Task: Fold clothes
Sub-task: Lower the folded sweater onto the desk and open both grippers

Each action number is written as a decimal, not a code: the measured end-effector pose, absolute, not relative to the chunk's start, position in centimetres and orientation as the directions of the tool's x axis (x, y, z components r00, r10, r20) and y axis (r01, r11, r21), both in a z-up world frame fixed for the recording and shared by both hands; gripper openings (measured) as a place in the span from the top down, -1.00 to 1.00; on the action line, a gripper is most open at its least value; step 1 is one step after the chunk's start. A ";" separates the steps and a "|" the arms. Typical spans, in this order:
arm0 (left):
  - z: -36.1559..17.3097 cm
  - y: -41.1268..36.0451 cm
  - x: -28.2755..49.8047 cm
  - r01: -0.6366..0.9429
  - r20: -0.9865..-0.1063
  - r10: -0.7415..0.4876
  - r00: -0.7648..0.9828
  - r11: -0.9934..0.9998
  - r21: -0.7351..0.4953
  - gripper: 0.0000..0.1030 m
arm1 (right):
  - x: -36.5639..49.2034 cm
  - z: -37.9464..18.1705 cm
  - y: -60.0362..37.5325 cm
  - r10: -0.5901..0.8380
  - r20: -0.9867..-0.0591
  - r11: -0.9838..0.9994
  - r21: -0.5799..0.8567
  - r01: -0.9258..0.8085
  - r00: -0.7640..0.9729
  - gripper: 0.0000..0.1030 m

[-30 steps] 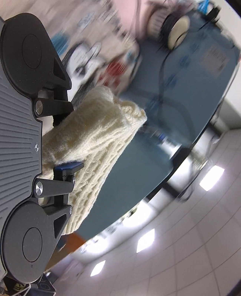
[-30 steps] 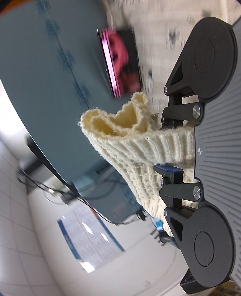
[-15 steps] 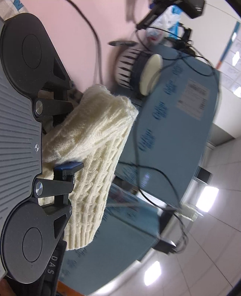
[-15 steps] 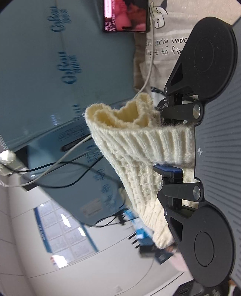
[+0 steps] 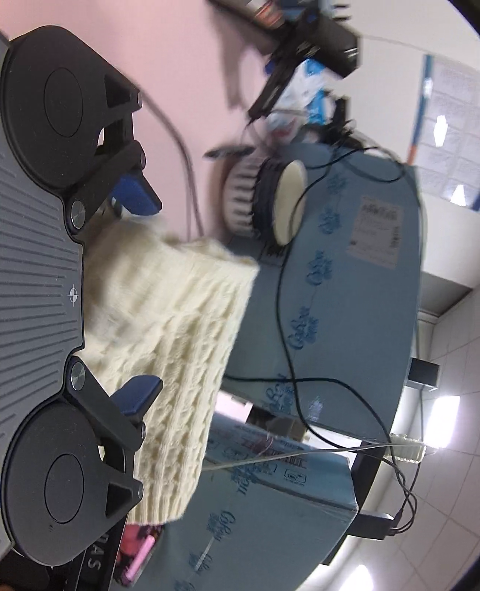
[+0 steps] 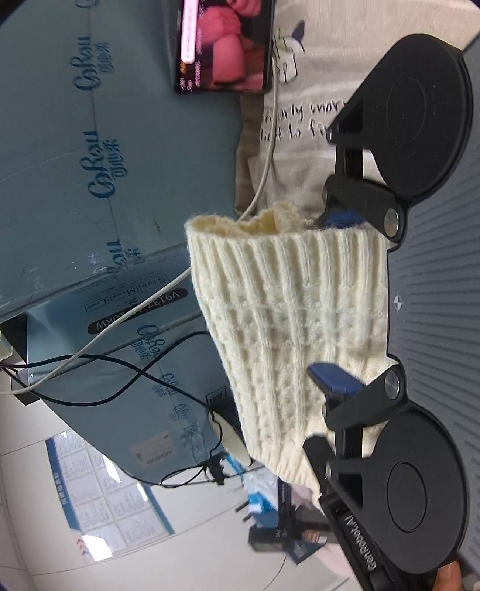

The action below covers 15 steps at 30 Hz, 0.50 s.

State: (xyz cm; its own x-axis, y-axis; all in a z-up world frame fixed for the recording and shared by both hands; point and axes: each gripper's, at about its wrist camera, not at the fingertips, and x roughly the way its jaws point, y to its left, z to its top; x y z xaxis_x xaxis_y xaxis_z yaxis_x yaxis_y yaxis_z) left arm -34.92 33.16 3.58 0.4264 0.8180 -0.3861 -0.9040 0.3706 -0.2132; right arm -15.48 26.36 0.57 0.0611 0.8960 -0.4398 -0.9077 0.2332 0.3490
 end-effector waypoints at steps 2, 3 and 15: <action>3.8 32.6 -34.9 -0.920 -0.383 0.836 0.393 0.352 -0.174 -0.94 | -15.8 0.5 25.9 0.890 -0.441 0.271 0.307 -0.912 0.116 -0.57; 3.9 32.5 -34.9 -0.924 -0.390 0.838 0.381 0.347 -0.158 -0.95 | -15.9 0.5 25.6 0.881 -0.451 0.292 0.287 -0.912 0.140 -0.61; 2.2 32.0 -33.7 -0.946 -0.518 0.806 0.285 0.323 -0.017 -0.99 | -17.3 -1.3 25.2 0.804 -0.548 0.373 0.162 -0.914 0.231 -0.96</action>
